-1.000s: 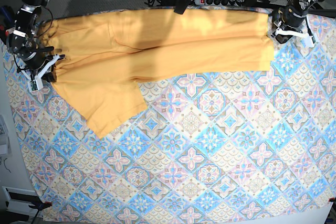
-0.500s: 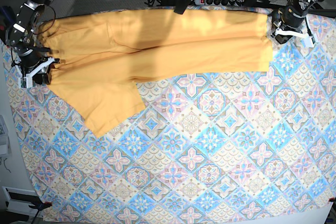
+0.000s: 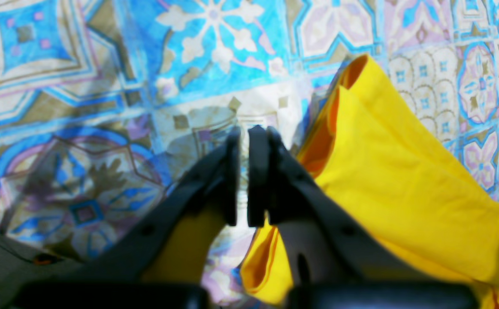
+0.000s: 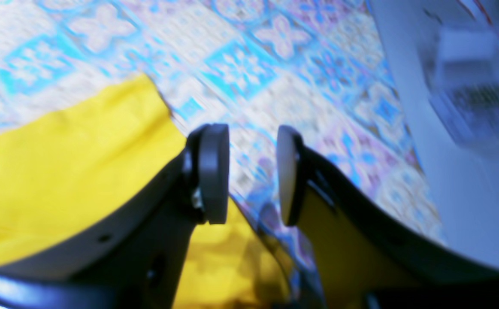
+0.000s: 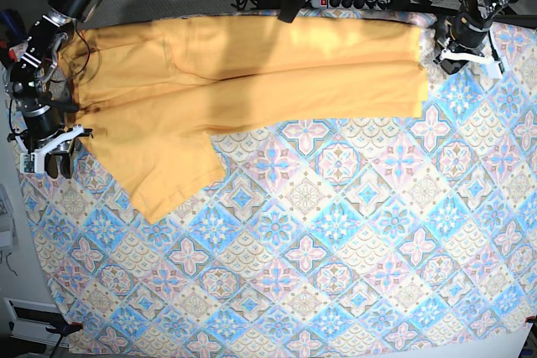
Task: Fold the T-shirt properly
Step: 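Move the right gripper to the shirt's hanging hem corner and grasp it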
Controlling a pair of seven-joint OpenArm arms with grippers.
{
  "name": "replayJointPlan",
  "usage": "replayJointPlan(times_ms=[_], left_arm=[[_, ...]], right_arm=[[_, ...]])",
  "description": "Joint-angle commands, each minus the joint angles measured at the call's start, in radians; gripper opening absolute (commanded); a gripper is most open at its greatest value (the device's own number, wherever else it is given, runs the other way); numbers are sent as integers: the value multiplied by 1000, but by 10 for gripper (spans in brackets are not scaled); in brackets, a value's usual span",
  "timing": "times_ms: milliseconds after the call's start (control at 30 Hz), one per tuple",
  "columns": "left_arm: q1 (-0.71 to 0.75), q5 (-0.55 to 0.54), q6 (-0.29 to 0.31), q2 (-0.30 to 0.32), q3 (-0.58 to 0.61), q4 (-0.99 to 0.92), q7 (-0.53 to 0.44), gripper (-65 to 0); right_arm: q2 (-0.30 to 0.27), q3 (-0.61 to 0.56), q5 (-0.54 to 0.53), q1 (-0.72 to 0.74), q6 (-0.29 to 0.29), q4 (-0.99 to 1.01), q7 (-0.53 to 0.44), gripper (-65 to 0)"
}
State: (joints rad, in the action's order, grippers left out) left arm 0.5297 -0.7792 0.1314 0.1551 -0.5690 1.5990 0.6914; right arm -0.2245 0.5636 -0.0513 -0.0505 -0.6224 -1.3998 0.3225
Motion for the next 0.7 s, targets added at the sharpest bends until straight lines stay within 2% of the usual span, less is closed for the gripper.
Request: replayJointPlan(times_ms=[0, 133, 367, 667], left_arm=[[4, -10, 6, 11, -7, 17, -11, -614], [2, -12, 6, 13, -7, 17, -11, -614], [-26, -10, 4, 10, -7, 19, -11, -614], [-52, -10, 4, 10, -9, 19, -11, -614]], right_arm=[[-17, -18, -15, 27, -1, -9, -30, -466], [-22, -112, -11, 59, -1, 70, -30, -466], [-45, -305, 104, 199, -1, 277, -30, -465], [-66, -370, 127, 384, -1, 498, -41, -465]])
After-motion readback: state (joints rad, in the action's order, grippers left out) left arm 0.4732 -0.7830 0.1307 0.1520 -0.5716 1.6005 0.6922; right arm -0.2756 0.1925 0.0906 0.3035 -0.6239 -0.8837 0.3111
